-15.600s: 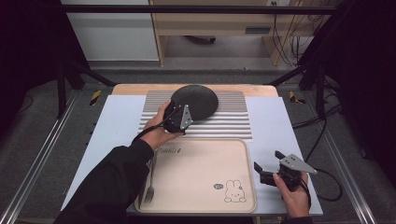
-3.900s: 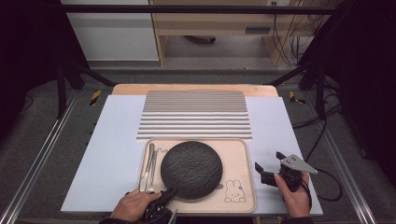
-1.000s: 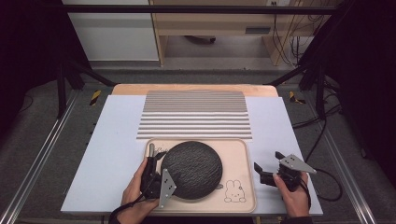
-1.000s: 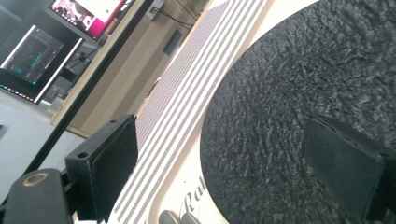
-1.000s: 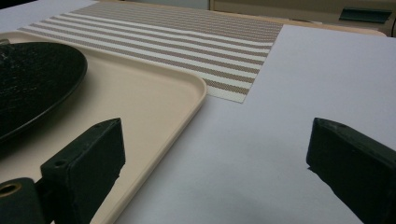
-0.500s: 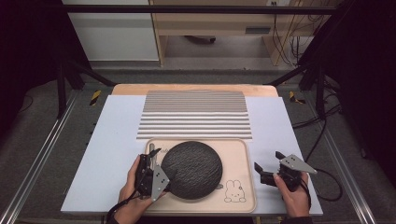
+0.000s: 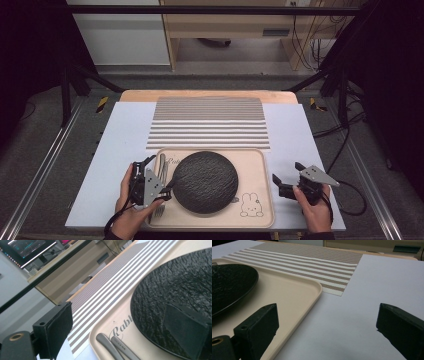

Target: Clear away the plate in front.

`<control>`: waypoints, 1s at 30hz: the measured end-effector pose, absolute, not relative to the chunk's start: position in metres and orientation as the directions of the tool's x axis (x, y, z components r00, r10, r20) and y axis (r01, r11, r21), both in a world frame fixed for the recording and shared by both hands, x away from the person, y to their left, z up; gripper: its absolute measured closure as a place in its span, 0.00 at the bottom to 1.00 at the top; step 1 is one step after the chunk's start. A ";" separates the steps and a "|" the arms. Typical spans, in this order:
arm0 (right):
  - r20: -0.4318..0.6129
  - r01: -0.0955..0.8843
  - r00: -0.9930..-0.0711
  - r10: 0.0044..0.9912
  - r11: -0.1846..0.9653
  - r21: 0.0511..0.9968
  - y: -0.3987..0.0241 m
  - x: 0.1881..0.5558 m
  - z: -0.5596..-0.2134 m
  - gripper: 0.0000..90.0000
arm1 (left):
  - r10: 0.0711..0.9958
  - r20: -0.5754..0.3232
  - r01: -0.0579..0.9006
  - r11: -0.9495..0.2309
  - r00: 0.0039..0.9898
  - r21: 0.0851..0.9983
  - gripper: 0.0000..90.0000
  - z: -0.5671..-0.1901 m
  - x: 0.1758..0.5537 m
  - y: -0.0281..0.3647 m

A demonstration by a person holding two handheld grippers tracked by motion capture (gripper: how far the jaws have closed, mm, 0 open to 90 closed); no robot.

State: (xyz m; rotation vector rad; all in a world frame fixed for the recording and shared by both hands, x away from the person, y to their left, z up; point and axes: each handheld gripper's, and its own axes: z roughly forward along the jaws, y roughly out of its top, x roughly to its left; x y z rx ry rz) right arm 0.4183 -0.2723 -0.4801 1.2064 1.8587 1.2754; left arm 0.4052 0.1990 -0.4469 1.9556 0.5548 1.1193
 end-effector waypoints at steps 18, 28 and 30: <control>0.036 0.357 -0.422 0.906 0.129 0.925 -0.273 0.419 -0.481 0.05 | 0.776 0.415 0.032 -0.487 0.476 0.873 0.08 -0.440 0.404 0.231; 0.037 0.357 -0.419 0.907 0.128 0.925 -0.274 0.419 -0.480 0.05 | 0.794 0.392 0.039 -0.461 0.464 0.887 0.08 -0.436 0.403 0.237; 0.035 0.355 -0.419 0.907 0.129 0.926 -0.274 0.419 -0.480 0.05 | 0.803 0.371 0.042 -0.439 0.467 0.898 0.08 -0.434 0.403 0.240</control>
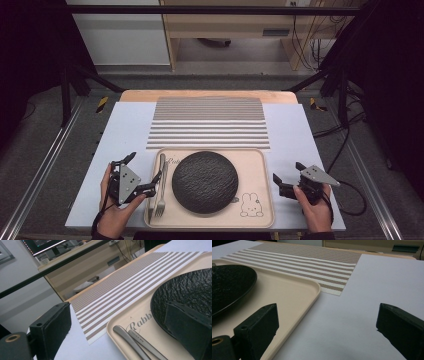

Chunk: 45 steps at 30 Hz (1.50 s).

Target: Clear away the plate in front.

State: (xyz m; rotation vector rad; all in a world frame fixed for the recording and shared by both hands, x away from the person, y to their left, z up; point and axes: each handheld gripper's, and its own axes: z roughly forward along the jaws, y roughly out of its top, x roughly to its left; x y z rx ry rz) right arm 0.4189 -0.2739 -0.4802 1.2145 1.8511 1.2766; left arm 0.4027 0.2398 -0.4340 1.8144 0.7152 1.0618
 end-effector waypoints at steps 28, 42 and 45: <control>0.035 0.355 -0.419 0.907 0.128 0.926 -0.274 0.419 -0.480 0.05 | 0.900 0.258 0.064 -0.298 0.351 0.952 0.07 -0.422 0.407 0.296; 0.034 0.354 -0.419 0.907 0.129 0.926 -0.274 0.419 -0.480 0.05 | 0.919 0.208 0.071 -0.245 0.334 0.967 0.06 -0.425 0.405 0.318; 0.037 0.354 -0.418 0.908 0.126 0.927 -0.274 0.419 -0.480 0.05 | 0.923 0.179 0.078 -0.218 0.339 0.973 0.06 -0.427 0.403 0.323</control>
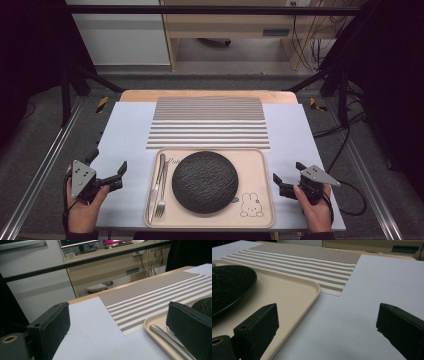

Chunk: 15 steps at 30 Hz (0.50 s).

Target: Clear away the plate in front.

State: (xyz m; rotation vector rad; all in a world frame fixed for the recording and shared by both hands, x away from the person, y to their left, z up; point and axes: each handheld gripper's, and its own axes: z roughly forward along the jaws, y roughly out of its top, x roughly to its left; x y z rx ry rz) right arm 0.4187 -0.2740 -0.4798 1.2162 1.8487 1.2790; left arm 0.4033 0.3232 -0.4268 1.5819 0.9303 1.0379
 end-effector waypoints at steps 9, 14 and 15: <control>0.036 0.352 -0.418 0.908 0.126 0.927 -0.274 0.419 -0.480 0.05 | 0.918 0.112 0.099 -0.161 0.381 0.982 0.06 -0.434 0.402 0.328; 0.038 0.354 -0.419 0.907 0.125 0.927 -0.274 0.419 -0.480 0.05 | 0.912 0.074 0.111 -0.129 0.403 0.985 0.06 -0.439 0.402 0.330; 0.036 0.352 -0.419 0.907 0.126 0.927 -0.274 0.419 -0.480 0.05 | 0.912 0.072 0.113 -0.128 0.403 0.985 0.06 -0.439 0.402 0.330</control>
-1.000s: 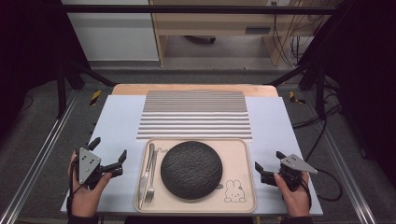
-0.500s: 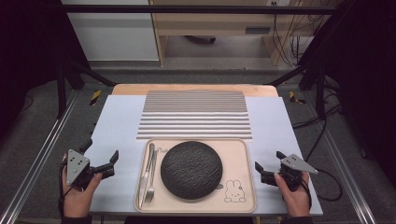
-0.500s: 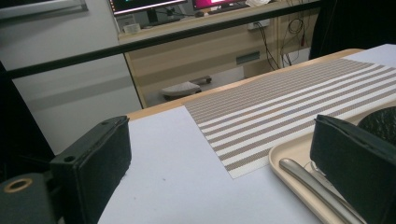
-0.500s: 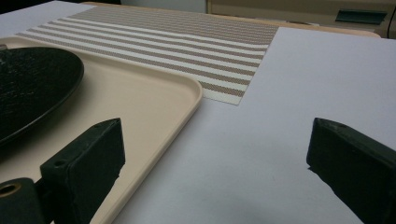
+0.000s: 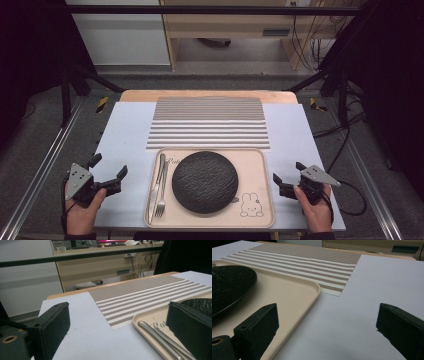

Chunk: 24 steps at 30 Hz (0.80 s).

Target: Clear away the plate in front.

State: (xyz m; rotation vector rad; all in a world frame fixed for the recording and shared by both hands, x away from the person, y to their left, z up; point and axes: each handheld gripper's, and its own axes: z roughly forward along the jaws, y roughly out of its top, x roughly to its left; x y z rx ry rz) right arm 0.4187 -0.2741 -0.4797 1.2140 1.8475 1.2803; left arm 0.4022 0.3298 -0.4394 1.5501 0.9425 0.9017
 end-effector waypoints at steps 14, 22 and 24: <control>0.035 0.351 -0.419 0.907 0.126 0.928 -0.274 0.419 -0.480 0.05 | 0.893 0.059 0.121 -0.126 0.447 0.985 0.06 -0.447 0.405 0.323; 0.034 0.349 -0.421 0.907 0.127 0.928 -0.274 0.419 -0.480 0.05 | 0.883 0.075 0.126 -0.149 0.464 0.981 0.05 -0.450 0.407 0.317; 0.035 0.349 -0.421 0.906 0.127 0.928 -0.274 0.419 -0.480 0.05 | 0.881 0.081 0.123 -0.156 0.467 0.980 0.05 -0.450 0.406 0.315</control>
